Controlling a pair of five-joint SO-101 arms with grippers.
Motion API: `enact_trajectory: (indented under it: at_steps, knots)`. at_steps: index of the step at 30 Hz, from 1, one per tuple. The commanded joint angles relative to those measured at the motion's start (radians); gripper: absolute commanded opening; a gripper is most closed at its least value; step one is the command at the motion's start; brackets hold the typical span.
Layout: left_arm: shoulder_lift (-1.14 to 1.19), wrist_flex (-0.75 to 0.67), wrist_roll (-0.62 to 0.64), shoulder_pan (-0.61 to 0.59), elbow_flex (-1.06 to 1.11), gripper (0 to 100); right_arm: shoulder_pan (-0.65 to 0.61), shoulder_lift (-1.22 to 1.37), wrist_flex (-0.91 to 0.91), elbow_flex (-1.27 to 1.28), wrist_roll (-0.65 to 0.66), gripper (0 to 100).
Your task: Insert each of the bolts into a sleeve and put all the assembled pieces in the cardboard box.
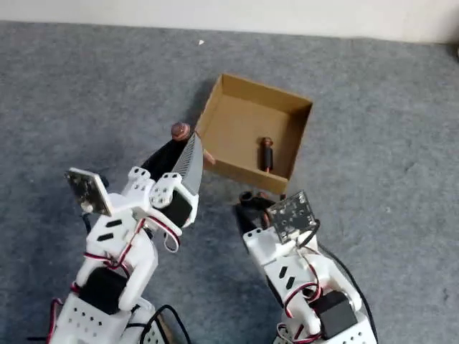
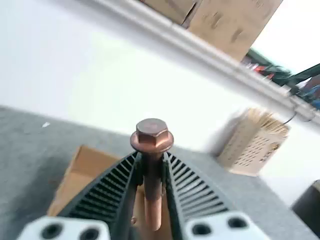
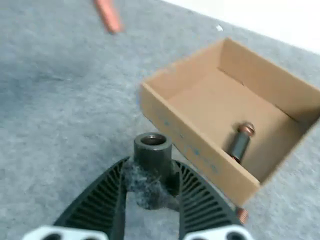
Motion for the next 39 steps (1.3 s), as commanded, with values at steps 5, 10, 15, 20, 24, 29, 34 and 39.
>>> enact_trajectory:
  at_steps: [5,10,15,20,24,29,34,39]
  knots:
    - [-0.035,-0.107,-0.008,0.114,0.051,1,-0.018,-0.012,-0.354,0.185,0.000,0.5]
    - [-0.024,-0.107,-0.048,0.114,0.070,1,-0.021,-0.012,-0.487,0.272,0.032,0.5]
    - [-0.030,-0.109,-0.097,0.142,0.117,1,-0.021,-0.012,-0.509,0.278,0.054,0.5]
    - [-0.030,-0.107,-0.144,0.209,0.128,1,-0.021,-0.012,-0.509,0.280,0.055,0.5]
    - [-0.031,-0.110,-0.146,0.217,0.119,1,-0.021,-0.012,-0.504,0.282,0.057,0.5]
    - [-0.033,-0.110,-0.146,0.209,0.062,1,-0.021,-0.012,-0.503,0.285,0.057,0.5]
    - [-0.033,-0.110,-0.146,0.217,0.008,1,-0.021,-0.012,-0.503,0.305,0.057,0.5]
    - [-0.033,-0.109,-0.147,0.211,-0.010,1,-0.021,-0.012,-0.503,0.305,0.057,0.5]
